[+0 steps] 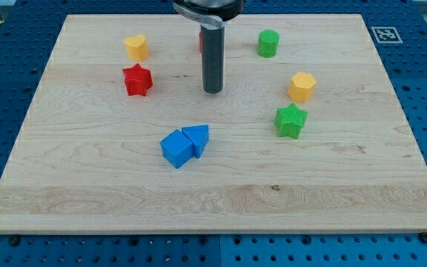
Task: Slide red circle down a bit
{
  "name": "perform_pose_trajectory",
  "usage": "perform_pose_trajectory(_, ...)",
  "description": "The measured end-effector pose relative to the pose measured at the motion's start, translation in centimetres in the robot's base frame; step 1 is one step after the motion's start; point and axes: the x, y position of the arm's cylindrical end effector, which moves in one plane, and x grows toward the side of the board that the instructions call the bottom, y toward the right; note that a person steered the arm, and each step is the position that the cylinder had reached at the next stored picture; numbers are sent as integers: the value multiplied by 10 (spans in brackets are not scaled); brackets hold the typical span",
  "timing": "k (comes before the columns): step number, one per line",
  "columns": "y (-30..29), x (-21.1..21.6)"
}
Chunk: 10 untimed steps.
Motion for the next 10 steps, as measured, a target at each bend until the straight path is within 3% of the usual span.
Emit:
perform_pose_trajectory(2, -29, -12)
perform_pose_trajectory(5, -39, -127)
perform_pose_trajectory(6, -19, -161)
perform_pose_trajectory(7, 14, -166)
perform_pose_trajectory(10, 7, -103)
